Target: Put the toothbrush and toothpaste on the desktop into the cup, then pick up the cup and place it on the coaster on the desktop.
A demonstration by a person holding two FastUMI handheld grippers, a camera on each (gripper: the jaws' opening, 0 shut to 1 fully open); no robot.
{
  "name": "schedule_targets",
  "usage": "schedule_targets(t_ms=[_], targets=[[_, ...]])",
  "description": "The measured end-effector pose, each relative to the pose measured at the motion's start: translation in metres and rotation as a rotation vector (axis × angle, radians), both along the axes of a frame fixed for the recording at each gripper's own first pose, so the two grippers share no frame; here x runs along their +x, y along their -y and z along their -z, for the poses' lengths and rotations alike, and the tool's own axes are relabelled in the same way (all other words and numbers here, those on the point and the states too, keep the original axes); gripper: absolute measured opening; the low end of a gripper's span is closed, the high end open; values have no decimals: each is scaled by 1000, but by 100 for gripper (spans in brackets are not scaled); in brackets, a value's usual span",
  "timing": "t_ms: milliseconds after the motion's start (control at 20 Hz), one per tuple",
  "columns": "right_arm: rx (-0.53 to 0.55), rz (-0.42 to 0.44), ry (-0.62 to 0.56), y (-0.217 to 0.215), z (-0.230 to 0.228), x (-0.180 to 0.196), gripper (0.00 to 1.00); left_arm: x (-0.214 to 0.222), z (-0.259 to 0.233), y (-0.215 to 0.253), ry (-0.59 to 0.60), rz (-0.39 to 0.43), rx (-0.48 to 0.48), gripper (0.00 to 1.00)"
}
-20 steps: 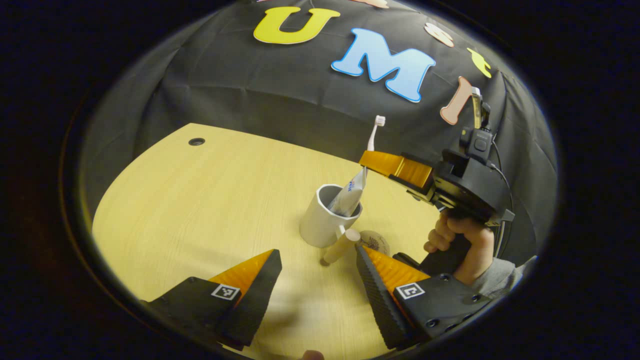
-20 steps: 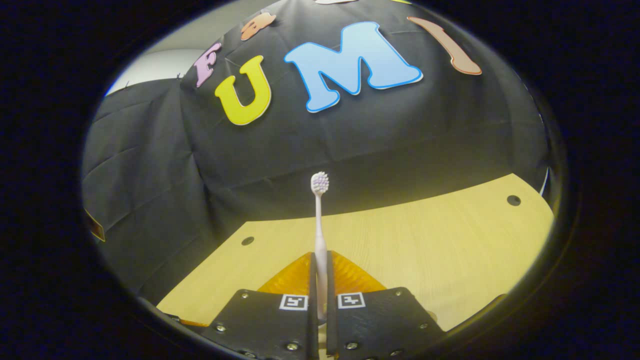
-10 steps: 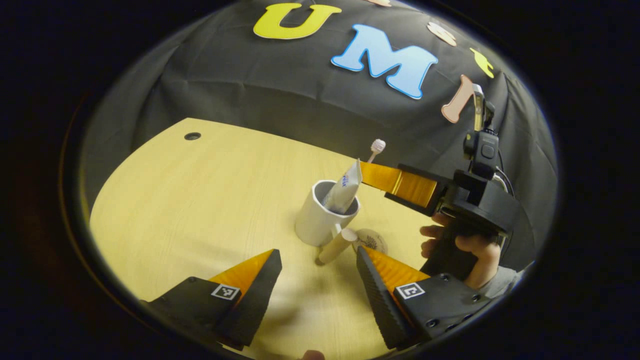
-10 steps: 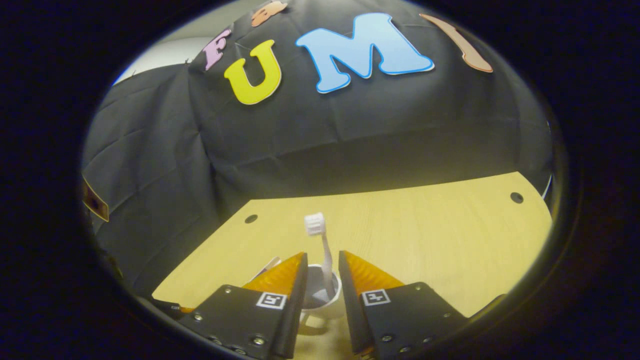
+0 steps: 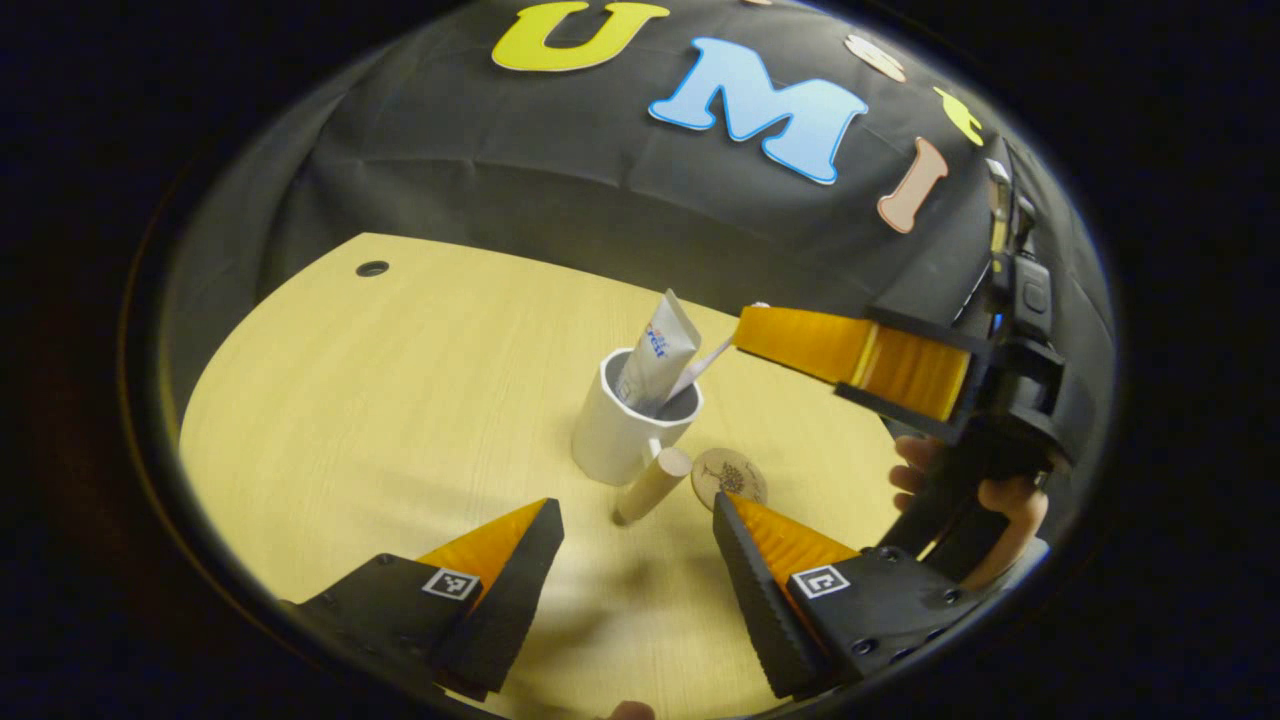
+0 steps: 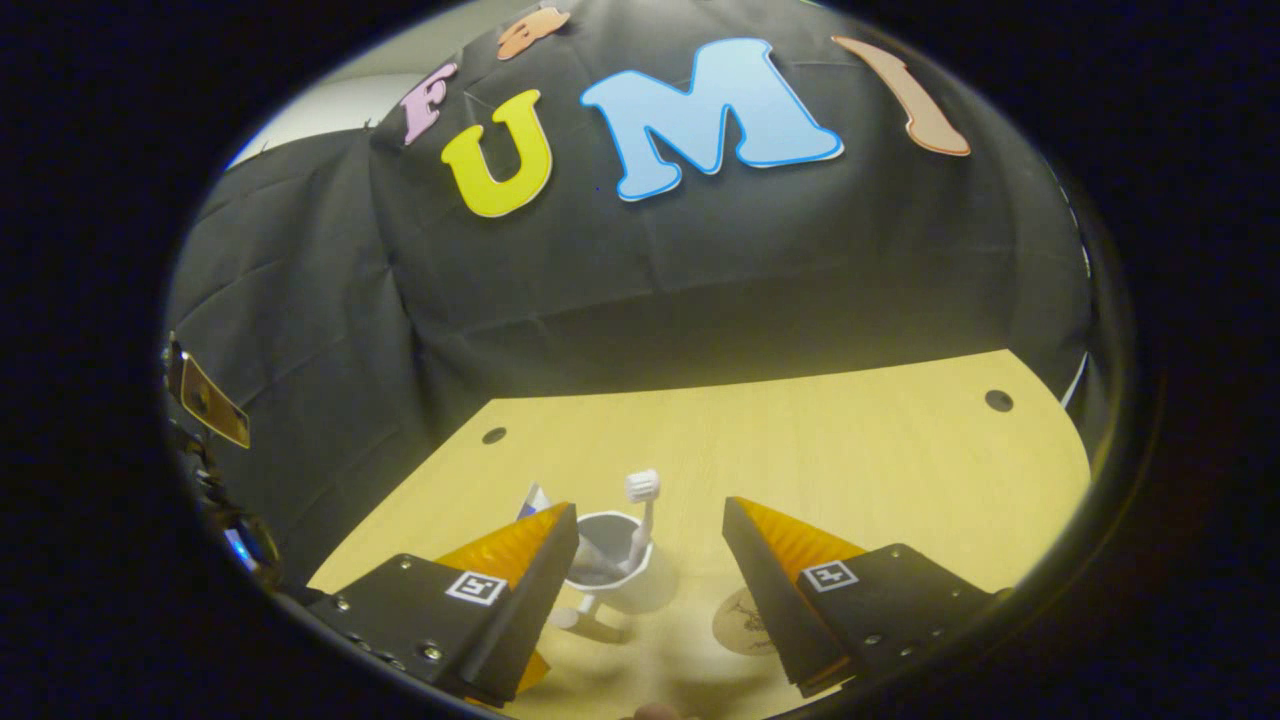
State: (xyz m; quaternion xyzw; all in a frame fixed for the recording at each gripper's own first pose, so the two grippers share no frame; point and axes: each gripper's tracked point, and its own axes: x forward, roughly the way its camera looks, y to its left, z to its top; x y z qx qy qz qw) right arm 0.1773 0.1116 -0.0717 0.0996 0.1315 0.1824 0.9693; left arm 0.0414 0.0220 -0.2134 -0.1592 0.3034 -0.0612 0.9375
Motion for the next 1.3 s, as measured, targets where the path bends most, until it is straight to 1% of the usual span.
schedule_targets(t_ms=[50, 200, 250, 300, 450, 550, 600, 650, 700, 850, 900, 950, 1000, 1200, 1250, 1300], targets=[[-2, 10, 0, 8, -3, -5, 92, 0, 0, 1, -6, 4, -2, 94], [-9, 35, 3, 31, -12, -25, 92, -1, 2, 1, -27, 1, -4, 94], [-17, 46, 11, 42, -15, -33, 92, -2, 3, 1, -37, 0, -1, 98], [-28, 57, 19, 52, -16, -40, 92, -3, 3, 0, -43, 0, 7, 94], [-71, 111, 54, 83, -25, -60, 92, -1, 5, -1, -70, 3, 41, 94], [-87, 154, 52, 104, -20, -79, 92, 1, 9, 1, -110, 8, 42, 94], [-104, 181, 51, 116, -17, -86, 92, 3, 11, 4, -128, 7, 37, 100], [-120, 197, 47, 123, -12, -90, 92, 6, 12, 6, -147, 1, 35, 100], [-135, 207, 35, 129, -6, -95, 92, 8, 13, 5, -164, -4, 38, 97], [-141, 218, -12, 141, 13, -105, 92, 18, 20, 3, -242, -20, 48, 97], [-134, 214, -40, 143, 21, -109, 92, 24, 24, 4, -284, -33, 46, 100], [-126, 210, -63, 145, 28, -112, 92, 27, 26, 5, -314, -39, 42, 96], [-127, 208, -75, 147, 32, -113, 92, 30, 28, 3, -354, -48, 56, 96], [-122, 198, -85, 153, 35, -107, 92, 40, 38, 2, -422, -51, 105, 95], [-120, 195, -89, 154, 36, -106, 92, 41, 41, 2, -438, -54, 115, 90], [-118, 193, -94, 156, 37, -103, 92, 42, 44, 3, -451, -50, 117, 95]])
